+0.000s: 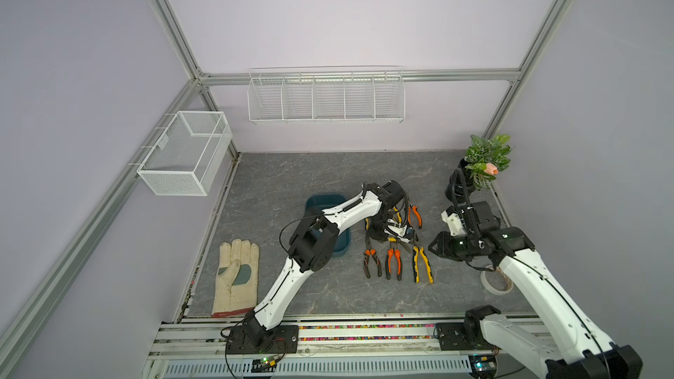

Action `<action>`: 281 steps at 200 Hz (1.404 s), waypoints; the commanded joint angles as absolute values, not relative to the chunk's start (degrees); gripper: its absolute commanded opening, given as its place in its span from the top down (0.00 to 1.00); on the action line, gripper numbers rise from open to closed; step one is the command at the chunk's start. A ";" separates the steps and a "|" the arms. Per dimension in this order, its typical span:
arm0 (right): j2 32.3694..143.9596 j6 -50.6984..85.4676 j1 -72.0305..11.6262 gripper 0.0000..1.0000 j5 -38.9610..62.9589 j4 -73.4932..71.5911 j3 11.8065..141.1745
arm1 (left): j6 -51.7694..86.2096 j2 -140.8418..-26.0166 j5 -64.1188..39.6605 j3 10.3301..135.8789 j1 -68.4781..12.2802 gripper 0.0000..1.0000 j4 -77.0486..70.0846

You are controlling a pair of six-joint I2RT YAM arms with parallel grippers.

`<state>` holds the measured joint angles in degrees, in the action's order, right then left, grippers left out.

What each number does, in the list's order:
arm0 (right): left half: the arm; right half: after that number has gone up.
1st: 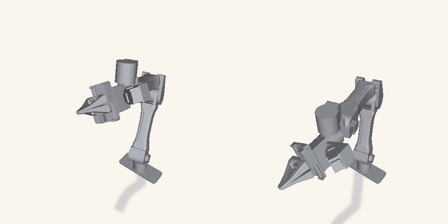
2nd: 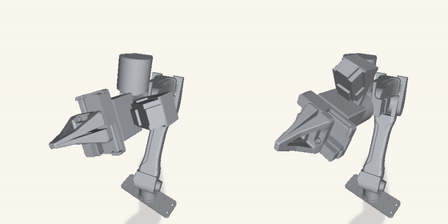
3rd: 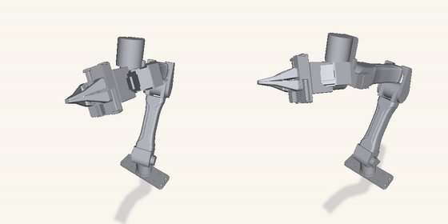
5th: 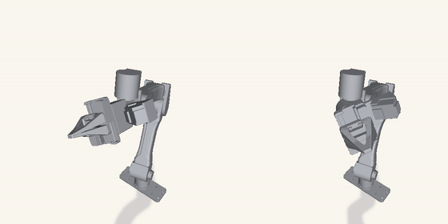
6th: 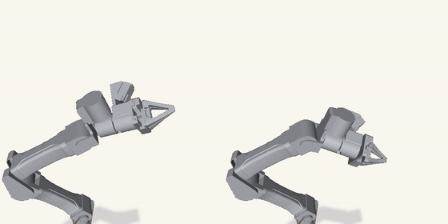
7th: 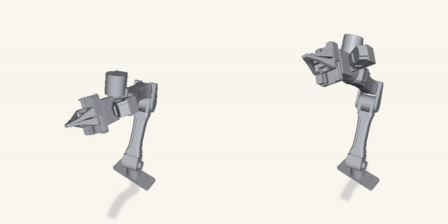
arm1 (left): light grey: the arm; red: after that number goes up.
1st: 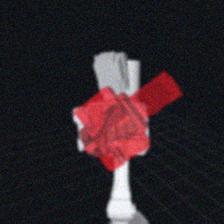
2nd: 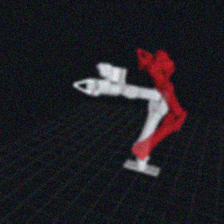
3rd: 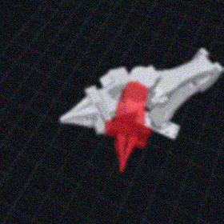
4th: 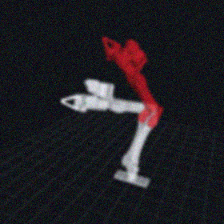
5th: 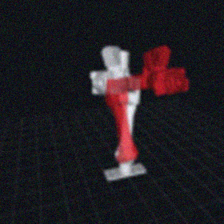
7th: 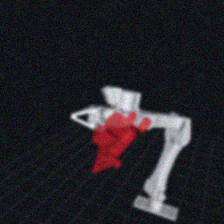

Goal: Take the pliers out of the storage box
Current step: Pick up the pliers at the center of the board.

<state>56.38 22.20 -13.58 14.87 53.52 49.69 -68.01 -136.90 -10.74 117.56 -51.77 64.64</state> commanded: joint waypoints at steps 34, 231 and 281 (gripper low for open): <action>55.74 21.12 -13.27 0.67 15.31 53.00 48.93 | -70.71 -133.76 -9.52 119.31 -51.96 1.00 66.53; 50.01 25.05 -13.32 0.68 12.76 53.01 50.01 | -29.08 -112.41 40.95 101.24 -61.65 1.00 35.19; 50.09 26.61 -13.32 0.64 13.73 51.14 49.51 | -40.32 -105.50 61.15 86.33 -63.90 1.00 5.27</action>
